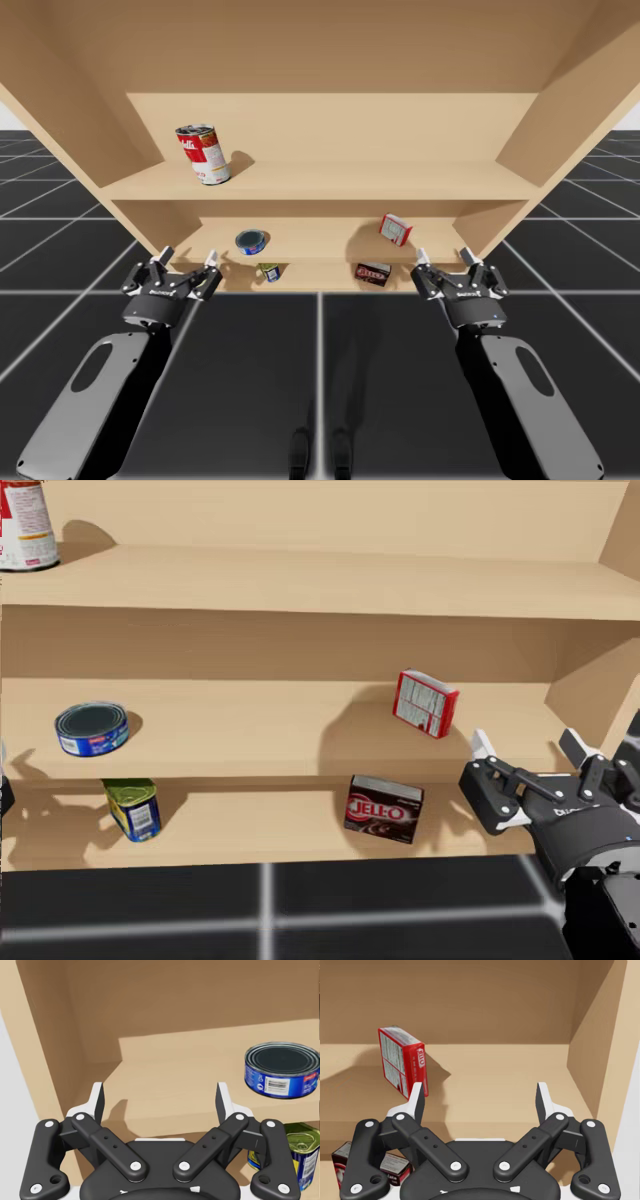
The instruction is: Retrieve the pudding box from the shelves.
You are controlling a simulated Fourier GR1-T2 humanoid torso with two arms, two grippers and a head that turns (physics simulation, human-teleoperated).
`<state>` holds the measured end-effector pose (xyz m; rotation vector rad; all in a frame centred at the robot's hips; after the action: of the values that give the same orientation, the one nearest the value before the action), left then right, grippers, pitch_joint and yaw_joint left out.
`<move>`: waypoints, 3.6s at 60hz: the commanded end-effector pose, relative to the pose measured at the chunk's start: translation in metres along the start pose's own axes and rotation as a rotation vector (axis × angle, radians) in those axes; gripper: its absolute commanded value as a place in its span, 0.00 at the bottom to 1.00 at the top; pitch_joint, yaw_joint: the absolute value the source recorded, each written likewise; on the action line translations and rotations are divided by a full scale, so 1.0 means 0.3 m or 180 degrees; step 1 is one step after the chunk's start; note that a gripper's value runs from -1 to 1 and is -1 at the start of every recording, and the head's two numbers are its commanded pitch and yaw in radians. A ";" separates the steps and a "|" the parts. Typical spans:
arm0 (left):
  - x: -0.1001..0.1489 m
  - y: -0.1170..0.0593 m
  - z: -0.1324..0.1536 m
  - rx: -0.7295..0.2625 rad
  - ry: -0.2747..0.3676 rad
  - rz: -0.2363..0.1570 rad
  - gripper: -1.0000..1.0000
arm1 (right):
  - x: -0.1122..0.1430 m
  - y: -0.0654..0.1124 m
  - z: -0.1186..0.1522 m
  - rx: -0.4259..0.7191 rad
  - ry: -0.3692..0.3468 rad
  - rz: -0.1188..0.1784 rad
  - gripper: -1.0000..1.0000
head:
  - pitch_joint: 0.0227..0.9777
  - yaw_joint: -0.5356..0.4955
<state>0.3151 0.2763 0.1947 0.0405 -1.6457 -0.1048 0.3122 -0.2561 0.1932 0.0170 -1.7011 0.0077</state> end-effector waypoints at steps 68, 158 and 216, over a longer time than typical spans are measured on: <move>-0.008 0.002 -0.007 0.0011 0.0039 0.0016 0.00 | -0.123 0.411 0.246 -0.0177 0.0316 -0.0279 0.00 | 0.72 0.34; -0.005 0.017 -0.007 0.0029 0.0057 0.0093 0.00 | -0.327 0.540 -0.167 -0.1012 0.0828 0.0110 0.00 | 0.74 0.35; -0.004 0.019 -0.007 0.0039 0.0049 0.0096 0.00 | -0.112 0.251 0.328 -0.0878 0.0339 0.0540 1.00 | 0.71 0.34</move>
<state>0.3176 0.2818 0.1946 0.0251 -1.6312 -0.0715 0.2459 -0.1469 0.1348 -0.2117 -1.5445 -0.0448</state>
